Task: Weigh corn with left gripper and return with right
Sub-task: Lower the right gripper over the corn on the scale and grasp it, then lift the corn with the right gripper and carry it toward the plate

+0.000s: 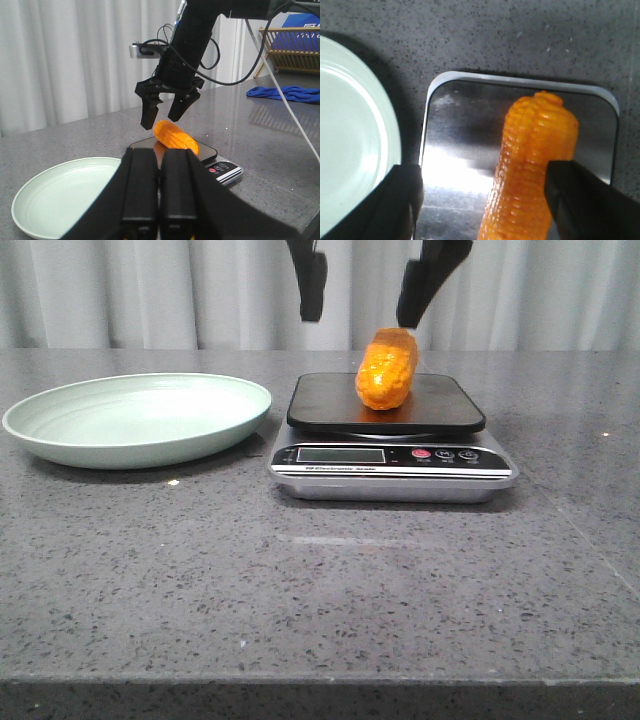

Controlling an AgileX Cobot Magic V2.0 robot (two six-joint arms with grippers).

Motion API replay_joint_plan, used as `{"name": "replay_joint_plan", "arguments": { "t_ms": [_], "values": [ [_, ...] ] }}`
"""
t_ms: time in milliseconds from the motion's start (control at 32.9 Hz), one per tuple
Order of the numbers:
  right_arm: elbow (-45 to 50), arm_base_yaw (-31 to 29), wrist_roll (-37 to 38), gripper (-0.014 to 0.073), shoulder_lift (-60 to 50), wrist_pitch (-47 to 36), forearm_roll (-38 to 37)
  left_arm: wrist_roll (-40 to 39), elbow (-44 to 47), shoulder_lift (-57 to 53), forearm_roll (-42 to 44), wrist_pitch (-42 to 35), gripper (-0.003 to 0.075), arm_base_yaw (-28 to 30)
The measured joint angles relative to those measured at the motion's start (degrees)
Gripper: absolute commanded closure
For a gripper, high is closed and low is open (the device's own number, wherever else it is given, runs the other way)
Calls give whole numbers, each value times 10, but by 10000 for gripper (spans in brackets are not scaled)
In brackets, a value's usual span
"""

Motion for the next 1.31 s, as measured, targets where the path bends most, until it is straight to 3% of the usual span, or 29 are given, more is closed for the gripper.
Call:
{"name": "replay_joint_plan", "arguments": {
  "t_ms": [364, 577, 637, 789, 911, 1153, 1305],
  "values": [
    [0, -30, 27, -8, 11, 2, 2, 0, 0, -7, 0, 0, 594, 0],
    [47, -30, 27, 2, 13, 2, 7, 0, 0, -7, 0, 0, 594, 0],
    [54, -30, 27, 44, 14, 2, 7, 0, 0, -7, 0, 0, 594, 0],
    [56, -30, 27, 308, 14, 2, 7, 0, 0, -7, 0, 0, 594, 0],
    [56, -30, 27, 455, 16, 1, 18, 0, 0, -7, 0, 0, 594, 0],
    [47, -31, 23, 454, 19, -10, 83, 0, 0, -7, 0, 0, 594, 0],
    [19, -14, -51, 454, 24, -42, 114, 0, 0, -7, 0, 0, 594, 0]
  ]
}}
